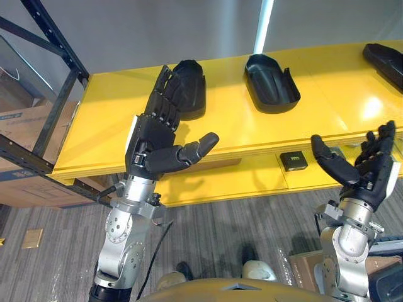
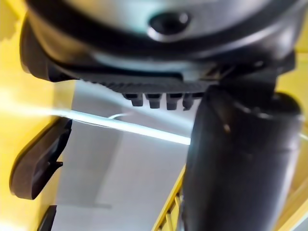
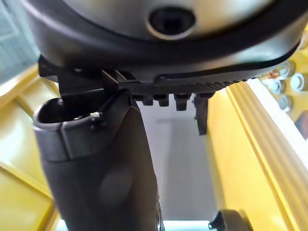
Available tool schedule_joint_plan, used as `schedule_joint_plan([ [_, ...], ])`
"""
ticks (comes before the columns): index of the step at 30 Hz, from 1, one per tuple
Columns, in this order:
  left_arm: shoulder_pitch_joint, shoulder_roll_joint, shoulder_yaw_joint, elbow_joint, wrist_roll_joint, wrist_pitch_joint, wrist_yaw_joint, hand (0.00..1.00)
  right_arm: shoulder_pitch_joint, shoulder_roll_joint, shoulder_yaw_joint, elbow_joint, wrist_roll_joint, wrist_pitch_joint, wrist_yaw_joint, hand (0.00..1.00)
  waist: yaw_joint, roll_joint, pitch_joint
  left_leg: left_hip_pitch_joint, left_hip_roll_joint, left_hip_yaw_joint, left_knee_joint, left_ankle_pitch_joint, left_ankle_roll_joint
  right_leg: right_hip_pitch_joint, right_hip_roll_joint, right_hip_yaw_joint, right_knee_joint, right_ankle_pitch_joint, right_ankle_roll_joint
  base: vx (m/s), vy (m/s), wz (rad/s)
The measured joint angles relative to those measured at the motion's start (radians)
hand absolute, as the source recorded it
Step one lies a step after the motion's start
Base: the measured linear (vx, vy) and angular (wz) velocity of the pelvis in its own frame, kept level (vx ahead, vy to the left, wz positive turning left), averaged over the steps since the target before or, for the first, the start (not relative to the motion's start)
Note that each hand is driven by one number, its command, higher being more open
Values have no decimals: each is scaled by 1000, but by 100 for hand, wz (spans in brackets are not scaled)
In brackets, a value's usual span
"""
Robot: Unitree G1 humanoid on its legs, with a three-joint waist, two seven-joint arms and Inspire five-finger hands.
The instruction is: Walk over and take three plastic housings, then place them on the shelf
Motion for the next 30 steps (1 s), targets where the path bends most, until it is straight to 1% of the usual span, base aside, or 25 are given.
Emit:
schedule_joint_plan([
  [2,-2,5,-1,4,108,13,42,100,0,0,0,0,13,0,15,100,-4,-6,-9,2,2,11,0,1,-2,0,4,11,-10,8,-2,-8,-20,-20],
  [3,-7,24,-2,28,207,16,82,100,2,-3,0,0,35,0,48,100,-7,-7,-9,13,2,25,0,0,-4,1,6,26,-10,9,-1,-14,-13,-26],
  [4,-9,36,-2,41,240,18,97,100,3,-3,0,0,45,2,66,100,-9,-7,-10,17,2,30,0,0,-4,1,6,30,-10,10,-1,-18,-8,-26],
  [6,-12,71,3,70,286,40,136,100,13,-11,0,0,79,3,141,100,-20,-6,-10,22,-1,39,0,-2,-2,1,5,40,-12,14,1,-30,-4,-17],
  [7,-12,80,5,77,287,52,147,100,19,-24,0,0,79,3,175,100,-20,-6,-10,25,-1,44,-1,-3,-2,1,5,45,-12,15,1,-47,-8,-17],
  [8,-12,84,6,84,287,60,161,100,17,-53,8,0,77,3,213,100,-18,-7,-10,29,-2,46,-1,-5,-2,5,4,47,-14,16,2,-46,-9,-11],
  [9,-13,85,6,88,287,61,166,100,11,-73,19,0,76,3,229,100,-18,-7,-10,30,-2,46,-1,-5,-2,7,3,46,-16,17,4,-54,-14,0],
  [11,-22,85,5,88,288,83,191,100,-57,-181,70,1,70,4,288,100,-13,-9,-11,30,-7,22,-1,-4,0,28,-2,23,-31,24,5,-66,-18,22],
  [12,-23,85,5,88,289,86,198,100,-89,-211,87,1,68,7,302,100,-10,-10,-11,28,-8,12,-1,-3,1,32,-3,13,-31,24,5,-70,-20,44],
  [13,-27,85,4,88,293,96,202,100,-154,-260,116,2,55,16,326,100,1,-12,-12,24,-8,-14,-2,3,3,43,-4,-12,-31,24,5,-70,-26,62],
  [14,-34,85,3,88,296,104,202,100,-222,-301,143,7,25,30,346,100,20,-15,-16,11,-8,-46,-4,15,5,50,-5,-43,-32,23,4,-68,-34,71],
  [15,-36,85,3,88,296,106,202,100,-258,-320,156,15,16,34,357,100,29,-17,-16,6,-9,-65,-9,23,5,54,-5,-62,-32,23,4,-71,-39,84],
  [17,-35,85,8,88,287,117,197,100,-397,-393,206,67,-51,66,389,100,72,-26,-19,-5,-15,-137,-49,67,7,72,-5,-133,-32,21,1,-78,-34,91],
  [18,-29,85,12,88,287,118,195,100,-428,-407,217,87,-58,78,401,100,82,-28,-20,-5,-17,-152,-60,78,8,76,-5,-148,-32,20,0,-71,-16,81],
  [20,19,86,60,88,273,116,172,100,-521,-445,245,151,-98,136,448,100,125,-36,-19,-6,-24,-210,-98,113,10,95,-7,-208,-32,15,-5,-61,7,75],
  [21,34,87,77,88,258,114,166,100,-534,-456,250,166,-99,143,457,100,131,-39,-17,-11,-27,-224,-98,115,9,99,-9,-225,-32,13,-6,-62,29,77],
  [22,64,89,111,88,233,112,151,100,-552,-485,256,186,-98,160,468,100,145,-42,-17,-25,-33,-245,-99,119,6,104,-15,-249,-32,9,-5,-61,43,70],
  [23,97,92,146,88,205,98,141,100,-577,-514,261,213,-98,166,476,100,155,-45,-15,-39,-35,-265,-101,124,14,103,-21,-271,-32,4,2,-58,39,62],
  [24,111,95,164,88,198,89,139,100,-595,-526,264,228,-98,171,480,100,160,-46,-13,-44,-38,-271,-101,126,15,103,-24,-281,-32,3,3,-55,45,41],
  [25,129,100,190,88,197,78,135,100,-636,-550,270,265,-98,183,488,100,174,-48,-12,-54,-42,-278,-102,128,18,95,-29,-284,-28,2,3,-56,54,24],
  [27,134,101,205,88,192,58,121,100,-714,-587,285,319,-95,200,506,100,179,-52,-8,-69,-50,-288,-102,135,20,85,-37,-293,-24,2,2,-54,65,18],
  [28,135,105,206,87,172,35,110,100,-762,-607,298,348,-95,218,521,100,184,-59,-4,-73,-54,-289,-102,141,16,81,-41,-294,-23,4,5,-31,49,6],
  [30,136,109,199,82,172,20,97,100,-801,-617,313,368,-95,233,541,100,191,-69,2,-71,-56,-285,-101,142,17,77,-45,-290,-14,4,4,-18,44,-4],
])
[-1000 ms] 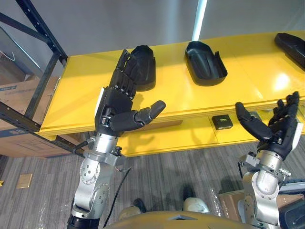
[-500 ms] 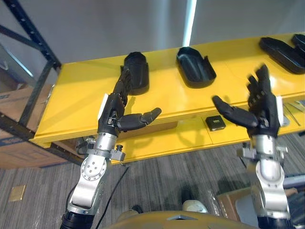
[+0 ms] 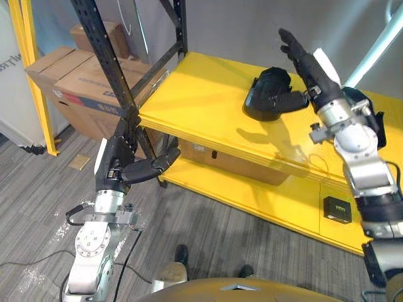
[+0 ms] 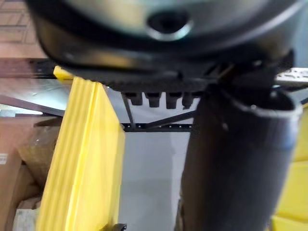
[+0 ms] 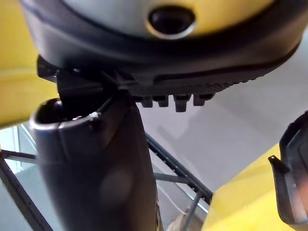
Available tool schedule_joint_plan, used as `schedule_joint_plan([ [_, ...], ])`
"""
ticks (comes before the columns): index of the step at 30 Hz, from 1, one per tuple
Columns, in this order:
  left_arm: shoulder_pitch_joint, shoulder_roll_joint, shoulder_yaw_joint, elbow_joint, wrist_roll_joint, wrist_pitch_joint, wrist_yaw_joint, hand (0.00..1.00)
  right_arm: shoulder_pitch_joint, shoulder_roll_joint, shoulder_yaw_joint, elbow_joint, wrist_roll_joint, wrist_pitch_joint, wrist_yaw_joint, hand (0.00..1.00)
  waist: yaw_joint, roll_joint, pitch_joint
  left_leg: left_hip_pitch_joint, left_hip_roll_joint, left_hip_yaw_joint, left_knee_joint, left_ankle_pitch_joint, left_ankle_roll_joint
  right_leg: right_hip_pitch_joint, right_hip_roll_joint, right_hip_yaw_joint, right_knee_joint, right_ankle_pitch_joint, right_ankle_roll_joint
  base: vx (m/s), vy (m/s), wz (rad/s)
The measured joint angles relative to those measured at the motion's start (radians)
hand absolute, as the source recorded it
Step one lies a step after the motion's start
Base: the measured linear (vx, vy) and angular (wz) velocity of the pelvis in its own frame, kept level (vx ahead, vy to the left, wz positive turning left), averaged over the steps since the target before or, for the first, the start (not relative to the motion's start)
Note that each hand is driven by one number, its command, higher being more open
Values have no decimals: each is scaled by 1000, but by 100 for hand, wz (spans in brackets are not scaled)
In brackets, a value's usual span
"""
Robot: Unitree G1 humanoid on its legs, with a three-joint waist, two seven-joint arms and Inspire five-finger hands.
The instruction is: Walk over and take three plastic housings, then place them on the shelf
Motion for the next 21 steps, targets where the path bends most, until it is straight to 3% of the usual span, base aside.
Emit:
schedule_joint_plan([
  [2,1,0,-7,-15,0,-13,-17,100,-46,-5,30,20,-3,23,43,100,0,-14,9,1,-2,7,2,3,5,-6,-4,8,7,3,-4,3,29,-9],
  [6,-2,0,-10,-15,0,-22,-17,100,-101,-37,109,90,-33,56,84,100,-7,-13,28,9,-9,14,4,4,9,-9,-12,11,21,6,1,1,24,-6],
  [12,-29,2,-6,-15,-28,-67,17,100,-196,-131,164,127,-67,98,127,100,-7,-5,129,-6,-8,36,21,3,14,-64,-26,49,80,-8,-8,-45,19,-15],
  [16,-85,11,-6,-15,-43,-89,52,100,-248,-177,174,122,-73,101,122,100,-15,-14,228,-80,10,46,166,-60,19,-97,-28,70,117,-9,-9,-57,-10,-12],
  [21,-103,29,-4,-15,-42,-102,80,100,-246,-183,175,100,-70,118,122,100,-16,-15,274,-149,48,55,318,-142,13,-116,-2,98,129,-11,-15,-18,-13,-15],
])
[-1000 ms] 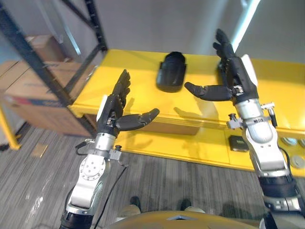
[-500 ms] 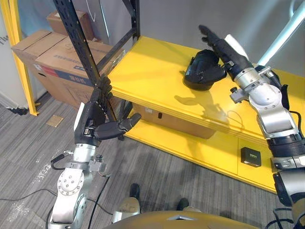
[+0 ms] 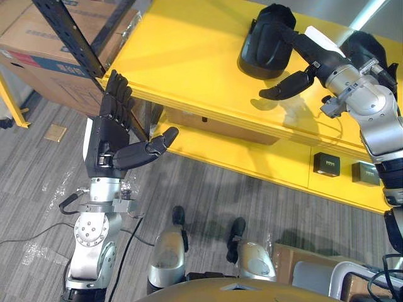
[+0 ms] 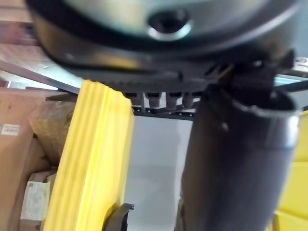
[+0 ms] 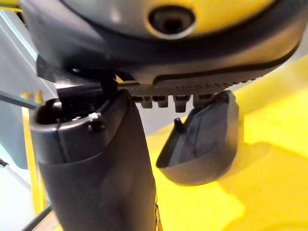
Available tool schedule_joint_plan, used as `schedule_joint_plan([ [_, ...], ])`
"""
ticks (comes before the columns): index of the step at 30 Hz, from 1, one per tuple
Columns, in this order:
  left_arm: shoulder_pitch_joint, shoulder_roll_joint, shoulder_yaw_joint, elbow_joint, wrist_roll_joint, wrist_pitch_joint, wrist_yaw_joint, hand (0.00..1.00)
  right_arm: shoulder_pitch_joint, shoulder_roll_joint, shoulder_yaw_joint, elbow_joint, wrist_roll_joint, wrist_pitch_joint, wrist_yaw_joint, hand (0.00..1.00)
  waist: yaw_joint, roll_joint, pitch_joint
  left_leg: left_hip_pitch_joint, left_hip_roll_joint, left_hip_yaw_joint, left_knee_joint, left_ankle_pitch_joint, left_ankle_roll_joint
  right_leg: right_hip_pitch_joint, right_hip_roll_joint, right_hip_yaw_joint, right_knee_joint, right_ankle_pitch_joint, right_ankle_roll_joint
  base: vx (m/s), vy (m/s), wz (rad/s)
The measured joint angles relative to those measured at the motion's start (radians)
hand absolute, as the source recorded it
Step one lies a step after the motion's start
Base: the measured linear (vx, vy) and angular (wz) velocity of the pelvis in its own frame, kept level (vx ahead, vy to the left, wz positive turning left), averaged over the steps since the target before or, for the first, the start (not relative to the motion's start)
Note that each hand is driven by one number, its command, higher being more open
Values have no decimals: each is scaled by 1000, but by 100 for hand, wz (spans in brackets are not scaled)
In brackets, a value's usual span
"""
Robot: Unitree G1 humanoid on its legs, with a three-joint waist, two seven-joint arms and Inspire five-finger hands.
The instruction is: Walk over and take three plastic housings, then place them on the shelf
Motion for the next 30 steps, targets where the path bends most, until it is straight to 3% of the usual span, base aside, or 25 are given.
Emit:
schedule_joint_plan([
  [5,-3,9,1,1,4,0,19,100,1,0,-1,-39,-1,0,28,100,1,0,14,-31,30,11,84,-48,2,-5,20,19,0,0,-1,27,-2,-14],
  [12,-14,27,5,2,4,0,19,100,7,0,0,-43,-1,-3,59,100,7,-1,32,-46,43,8,115,-69,1,-3,27,17,-2,-4,-7,31,-1,0],
  [19,-13,40,6,4,4,0,19,100,7,0,5,-40,-1,-38,82,100,26,-1,36,-48,43,3,111,-72,-2,-3,31,7,-2,-9,-12,0,-2,1],
  [30,-13,40,5,5,3,0,19,100,-10,0,50,-10,-2,-47,116,100,26,-1,36,-47,39,-1,84,-53,-4,-9,29,-3,-2,-10,-14,0,-1,2],
])
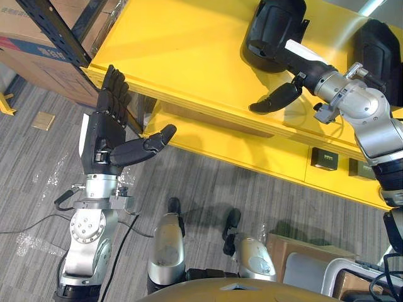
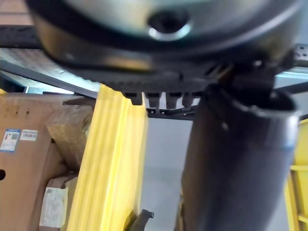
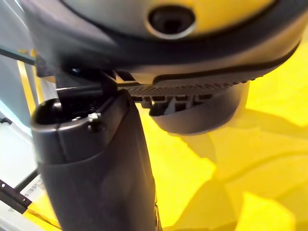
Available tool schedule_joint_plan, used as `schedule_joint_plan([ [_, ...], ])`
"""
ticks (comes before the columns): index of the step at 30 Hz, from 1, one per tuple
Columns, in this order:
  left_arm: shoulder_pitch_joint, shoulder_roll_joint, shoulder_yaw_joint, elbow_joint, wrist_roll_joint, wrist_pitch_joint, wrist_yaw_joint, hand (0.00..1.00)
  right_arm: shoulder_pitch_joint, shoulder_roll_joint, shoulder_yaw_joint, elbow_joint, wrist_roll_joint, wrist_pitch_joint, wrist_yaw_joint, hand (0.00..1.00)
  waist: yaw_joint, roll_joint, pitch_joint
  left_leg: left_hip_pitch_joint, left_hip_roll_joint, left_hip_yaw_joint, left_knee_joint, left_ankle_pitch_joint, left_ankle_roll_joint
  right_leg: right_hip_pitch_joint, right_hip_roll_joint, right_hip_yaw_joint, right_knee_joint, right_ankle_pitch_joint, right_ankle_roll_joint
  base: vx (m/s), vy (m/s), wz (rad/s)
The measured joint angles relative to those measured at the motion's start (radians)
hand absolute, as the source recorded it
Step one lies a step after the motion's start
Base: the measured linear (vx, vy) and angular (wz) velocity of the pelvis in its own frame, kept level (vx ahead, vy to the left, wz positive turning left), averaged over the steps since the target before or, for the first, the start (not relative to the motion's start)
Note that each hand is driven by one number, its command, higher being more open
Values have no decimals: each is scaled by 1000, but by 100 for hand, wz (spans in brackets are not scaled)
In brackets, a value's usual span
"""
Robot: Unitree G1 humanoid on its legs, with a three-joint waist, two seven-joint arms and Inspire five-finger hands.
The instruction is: Walk over and take three plastic housings, then place them on the shelf
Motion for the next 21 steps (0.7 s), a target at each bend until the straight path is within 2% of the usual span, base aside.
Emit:
schedule_joint_plan([
  [21,0,0,-1,0,-3,0,1,100,-18,-29,11,18,1,-17,81,100,-2,1,0,27,-9,7,-55,34,-5,-1,-2,-3,2,-2,-3,-1,1,-1],
])
